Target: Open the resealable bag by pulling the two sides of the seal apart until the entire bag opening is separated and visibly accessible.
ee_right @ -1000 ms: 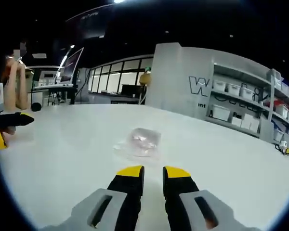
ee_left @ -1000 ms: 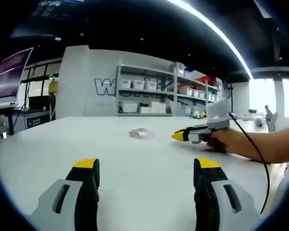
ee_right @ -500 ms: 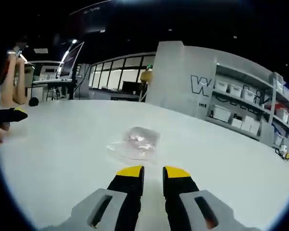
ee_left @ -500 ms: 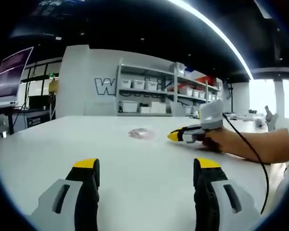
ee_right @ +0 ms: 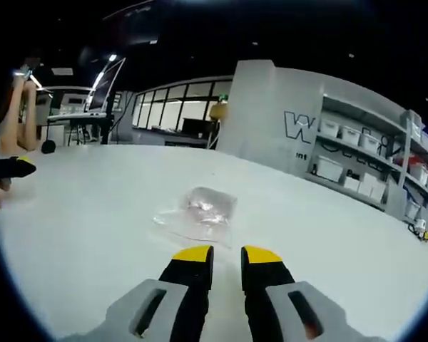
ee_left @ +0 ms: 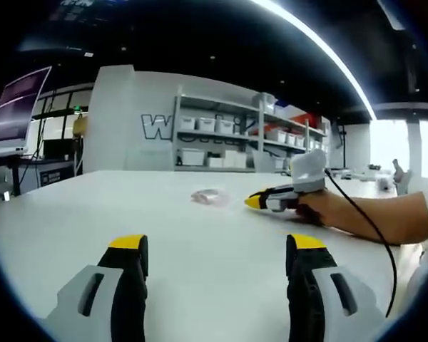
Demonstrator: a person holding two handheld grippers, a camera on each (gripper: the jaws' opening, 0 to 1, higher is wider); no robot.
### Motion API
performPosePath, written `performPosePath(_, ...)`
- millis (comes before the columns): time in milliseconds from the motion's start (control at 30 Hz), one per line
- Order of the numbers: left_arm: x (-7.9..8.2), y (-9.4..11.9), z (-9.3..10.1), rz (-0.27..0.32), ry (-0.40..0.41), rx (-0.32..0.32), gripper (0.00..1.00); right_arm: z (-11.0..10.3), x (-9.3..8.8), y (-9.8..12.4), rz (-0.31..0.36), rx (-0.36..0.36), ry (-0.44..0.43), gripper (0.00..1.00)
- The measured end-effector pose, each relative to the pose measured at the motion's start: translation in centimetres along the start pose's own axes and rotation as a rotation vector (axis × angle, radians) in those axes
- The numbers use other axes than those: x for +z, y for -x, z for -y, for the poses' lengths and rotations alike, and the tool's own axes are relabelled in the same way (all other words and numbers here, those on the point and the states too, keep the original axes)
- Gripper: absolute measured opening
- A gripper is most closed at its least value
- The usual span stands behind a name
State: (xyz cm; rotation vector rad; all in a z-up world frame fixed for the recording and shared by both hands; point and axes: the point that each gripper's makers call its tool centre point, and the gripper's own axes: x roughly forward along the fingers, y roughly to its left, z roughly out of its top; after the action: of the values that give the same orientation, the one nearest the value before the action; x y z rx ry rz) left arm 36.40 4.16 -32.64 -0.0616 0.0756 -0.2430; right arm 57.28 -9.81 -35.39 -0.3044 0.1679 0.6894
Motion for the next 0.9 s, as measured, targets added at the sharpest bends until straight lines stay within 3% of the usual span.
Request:
performPosePath(467,0.0,-0.1,0.0,-0.003,0.002,-0.004,0.78,0.2,0.0,-1.0,-0.016,-0.004,0.022,0.13)
performPosePath(900,-0.1,-0.1,0.0,-0.011,0.004,-0.006,0.78,-1.7,1.1,-1.5,0.035,0.051,0.111,0.13)
